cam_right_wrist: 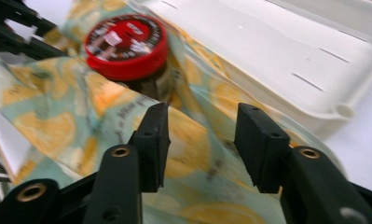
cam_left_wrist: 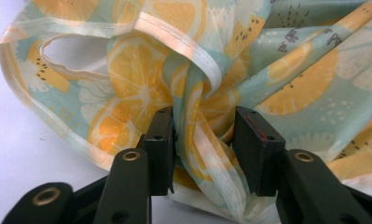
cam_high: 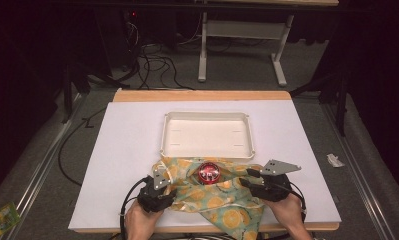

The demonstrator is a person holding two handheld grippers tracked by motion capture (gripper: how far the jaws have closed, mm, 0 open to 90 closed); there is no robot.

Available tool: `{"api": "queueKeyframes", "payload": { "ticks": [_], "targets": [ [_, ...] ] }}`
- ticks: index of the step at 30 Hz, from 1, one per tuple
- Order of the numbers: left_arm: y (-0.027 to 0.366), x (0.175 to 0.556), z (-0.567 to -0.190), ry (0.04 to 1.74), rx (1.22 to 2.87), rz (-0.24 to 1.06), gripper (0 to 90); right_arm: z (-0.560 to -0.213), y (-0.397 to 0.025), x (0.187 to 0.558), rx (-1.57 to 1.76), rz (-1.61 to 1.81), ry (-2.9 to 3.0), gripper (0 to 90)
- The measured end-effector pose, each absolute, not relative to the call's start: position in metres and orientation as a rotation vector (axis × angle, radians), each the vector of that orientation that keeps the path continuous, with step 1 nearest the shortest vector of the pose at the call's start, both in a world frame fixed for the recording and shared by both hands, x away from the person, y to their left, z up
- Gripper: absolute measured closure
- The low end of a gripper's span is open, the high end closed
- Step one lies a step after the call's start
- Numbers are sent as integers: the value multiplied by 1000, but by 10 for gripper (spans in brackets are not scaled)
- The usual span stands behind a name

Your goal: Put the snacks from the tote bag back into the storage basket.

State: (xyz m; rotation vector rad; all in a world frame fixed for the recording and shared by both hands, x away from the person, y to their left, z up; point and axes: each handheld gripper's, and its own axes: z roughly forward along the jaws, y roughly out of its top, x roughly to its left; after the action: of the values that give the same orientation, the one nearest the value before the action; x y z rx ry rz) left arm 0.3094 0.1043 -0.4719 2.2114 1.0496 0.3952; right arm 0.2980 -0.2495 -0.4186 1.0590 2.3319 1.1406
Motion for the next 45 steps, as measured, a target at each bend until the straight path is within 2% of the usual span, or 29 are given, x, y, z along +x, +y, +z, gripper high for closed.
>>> {"api": "queueKeyframes", "payload": {
  "ticks": [3, 5, 9, 17, 21, 27, 29, 33, 37, 45],
  "targets": [
    [105, 310, -472, 1045, 2216, 393, 625, -421, -240, 300, 1044, 1154, 2368, 522],
    [105, 310, -471, 1042, 2220, 388, 650, -425, -235, 303, 1036, 1152, 2393, 540],
    [107, 310, -471, 1028, 2222, 385, 707, -444, -228, 307, 1003, 1074, 2496, 715],
    [109, 310, -470, 1011, 2252, 422, 852, -466, -231, 308, 1049, 982, 2544, 900],
    [113, 312, -470, 1015, 2272, 458, 893, -470, -233, 307, 1050, 956, 2517, 900],
    [123, 325, -469, 1059, 2262, 451, 896, -470, -236, 308, 1058, 931, 2488, 900],
    [122, 328, -468, 1072, 2269, 465, 872, -470, -235, 307, 1049, 919, 2486, 900],
    [124, 324, -463, 1072, 2245, 451, 693, -470, -235, 307, 1055, 923, 2481, 900],
    [125, 310, -446, 1085, 2183, 480, 581, -470, -234, 306, 1049, 922, 2473, 900],
    [104, 308, -424, 1032, 2120, 499, 465, -470, -233, 306, 1043, 916, 2471, 900]
  ]
}}
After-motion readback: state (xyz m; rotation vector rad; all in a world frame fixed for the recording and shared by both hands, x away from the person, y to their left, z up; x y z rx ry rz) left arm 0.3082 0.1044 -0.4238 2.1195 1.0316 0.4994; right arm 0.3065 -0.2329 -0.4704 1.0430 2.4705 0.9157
